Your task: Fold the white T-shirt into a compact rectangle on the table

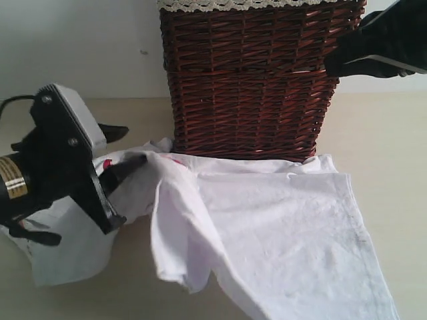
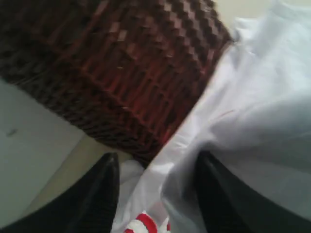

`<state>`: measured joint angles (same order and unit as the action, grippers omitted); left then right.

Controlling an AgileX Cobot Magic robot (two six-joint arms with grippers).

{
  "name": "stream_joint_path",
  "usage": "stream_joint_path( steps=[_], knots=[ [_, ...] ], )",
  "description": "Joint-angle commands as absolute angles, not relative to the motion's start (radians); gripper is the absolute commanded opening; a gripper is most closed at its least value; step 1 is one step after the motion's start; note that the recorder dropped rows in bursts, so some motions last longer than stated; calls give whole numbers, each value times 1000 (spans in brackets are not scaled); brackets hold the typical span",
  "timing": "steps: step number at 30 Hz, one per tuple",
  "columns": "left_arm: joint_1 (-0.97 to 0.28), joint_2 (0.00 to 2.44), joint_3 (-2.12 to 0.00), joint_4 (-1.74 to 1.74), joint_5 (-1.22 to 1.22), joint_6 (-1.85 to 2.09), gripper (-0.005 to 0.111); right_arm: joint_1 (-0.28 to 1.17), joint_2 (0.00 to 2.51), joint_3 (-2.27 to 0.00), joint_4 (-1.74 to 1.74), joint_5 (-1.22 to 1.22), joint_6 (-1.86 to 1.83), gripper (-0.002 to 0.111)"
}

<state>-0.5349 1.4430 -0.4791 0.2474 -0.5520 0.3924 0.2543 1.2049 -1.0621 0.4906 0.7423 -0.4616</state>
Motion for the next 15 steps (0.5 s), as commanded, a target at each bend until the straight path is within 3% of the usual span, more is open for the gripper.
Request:
stream_joint_path(
  steps=[1, 6, 10, 15],
  knots=[
    [-529, 1441, -487, 20, -577, 359, 54, 256, 1205, -1064, 499, 741, -474, 24],
    [-529, 1433, -544, 22, -317, 128, 52, 256, 1205, -1064, 501, 757, -474, 24],
    [-529, 1435, -662, 22, 52, 120, 49, 256, 1205, -1064, 521, 775, -488, 24],
    [-601, 1422, -722, 22, 328, 196, 48, 256, 1205, -1064, 523, 775, -493, 24]
  ],
)
